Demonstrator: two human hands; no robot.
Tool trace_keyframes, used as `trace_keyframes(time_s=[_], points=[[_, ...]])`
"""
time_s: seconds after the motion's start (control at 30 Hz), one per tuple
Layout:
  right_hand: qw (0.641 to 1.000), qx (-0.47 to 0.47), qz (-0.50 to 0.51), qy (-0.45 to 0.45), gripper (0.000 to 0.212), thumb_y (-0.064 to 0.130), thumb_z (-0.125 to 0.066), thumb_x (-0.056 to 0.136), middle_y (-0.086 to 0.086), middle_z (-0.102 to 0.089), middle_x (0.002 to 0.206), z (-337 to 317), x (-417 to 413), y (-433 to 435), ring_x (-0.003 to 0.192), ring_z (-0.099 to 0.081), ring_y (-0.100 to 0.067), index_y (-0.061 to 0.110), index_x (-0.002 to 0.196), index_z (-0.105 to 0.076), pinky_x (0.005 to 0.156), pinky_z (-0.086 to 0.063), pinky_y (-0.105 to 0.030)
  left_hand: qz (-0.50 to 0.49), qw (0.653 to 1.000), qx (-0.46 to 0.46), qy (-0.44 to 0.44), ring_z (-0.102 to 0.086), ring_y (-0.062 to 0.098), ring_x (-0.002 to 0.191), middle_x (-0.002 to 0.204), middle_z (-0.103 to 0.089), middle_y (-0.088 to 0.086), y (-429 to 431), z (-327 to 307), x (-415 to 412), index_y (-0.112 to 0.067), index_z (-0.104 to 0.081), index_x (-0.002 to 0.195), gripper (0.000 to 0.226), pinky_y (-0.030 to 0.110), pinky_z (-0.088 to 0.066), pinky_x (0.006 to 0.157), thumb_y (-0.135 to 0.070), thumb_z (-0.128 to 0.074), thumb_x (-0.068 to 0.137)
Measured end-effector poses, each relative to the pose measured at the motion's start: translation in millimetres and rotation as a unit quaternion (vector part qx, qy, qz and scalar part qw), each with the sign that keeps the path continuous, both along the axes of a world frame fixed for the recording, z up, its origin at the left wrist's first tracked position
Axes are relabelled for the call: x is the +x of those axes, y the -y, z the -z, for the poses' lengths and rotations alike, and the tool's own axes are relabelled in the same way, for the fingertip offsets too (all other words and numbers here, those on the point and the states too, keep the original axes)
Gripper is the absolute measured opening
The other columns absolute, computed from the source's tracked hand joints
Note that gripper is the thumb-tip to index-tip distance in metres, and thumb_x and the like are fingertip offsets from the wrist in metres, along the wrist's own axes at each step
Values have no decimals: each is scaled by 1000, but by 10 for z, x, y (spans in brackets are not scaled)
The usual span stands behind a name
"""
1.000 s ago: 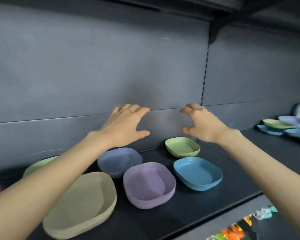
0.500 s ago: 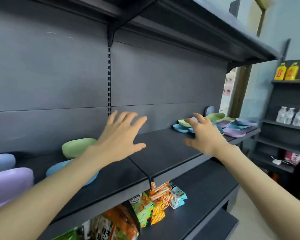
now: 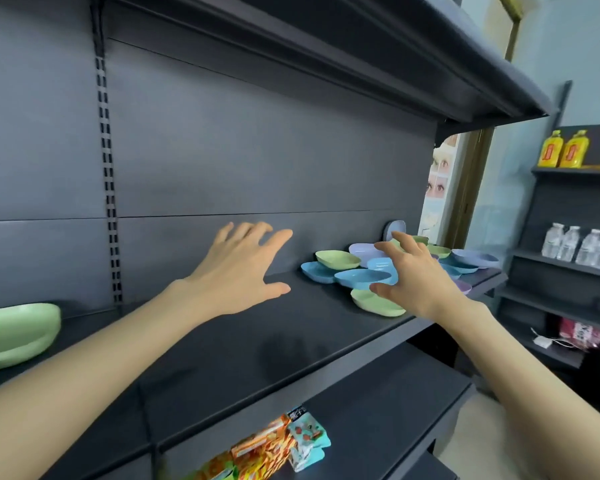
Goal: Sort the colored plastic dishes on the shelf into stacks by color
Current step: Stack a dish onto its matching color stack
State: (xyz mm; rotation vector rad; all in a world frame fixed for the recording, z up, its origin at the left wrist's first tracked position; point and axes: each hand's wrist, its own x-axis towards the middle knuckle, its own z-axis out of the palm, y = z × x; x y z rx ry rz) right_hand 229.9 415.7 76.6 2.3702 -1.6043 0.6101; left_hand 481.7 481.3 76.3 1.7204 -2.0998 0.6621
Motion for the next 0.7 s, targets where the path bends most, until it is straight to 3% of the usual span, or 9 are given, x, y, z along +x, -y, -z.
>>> trace_keyframes(time_s=[0.4, 0.7], points=[[1000, 18, -3, -10, 68, 36, -69, 82, -7, -25, 151, 95, -837, 1770, 132, -32, -33, 18, 140, -39, 103, -37, -47, 43, 998, 27, -44, -31, 20, 131, 141, -34, -4, 1839, 177, -871, -29, -21, 146, 77, 39, -18, 114, -60, -54, 84], [992, 75, -101, 12, 70, 38, -66, 85, -5, -30, 147, 295, -1156, 2997, 131, -33, -28, 17, 143, -35, 104, -36, -38, -37, 988, 75, -128, -36, 20, 130, 142, -36, -5, 2746, 457, -1289, -29, -24, 146, 79, 36, -28, 106, -62, -57, 81]])
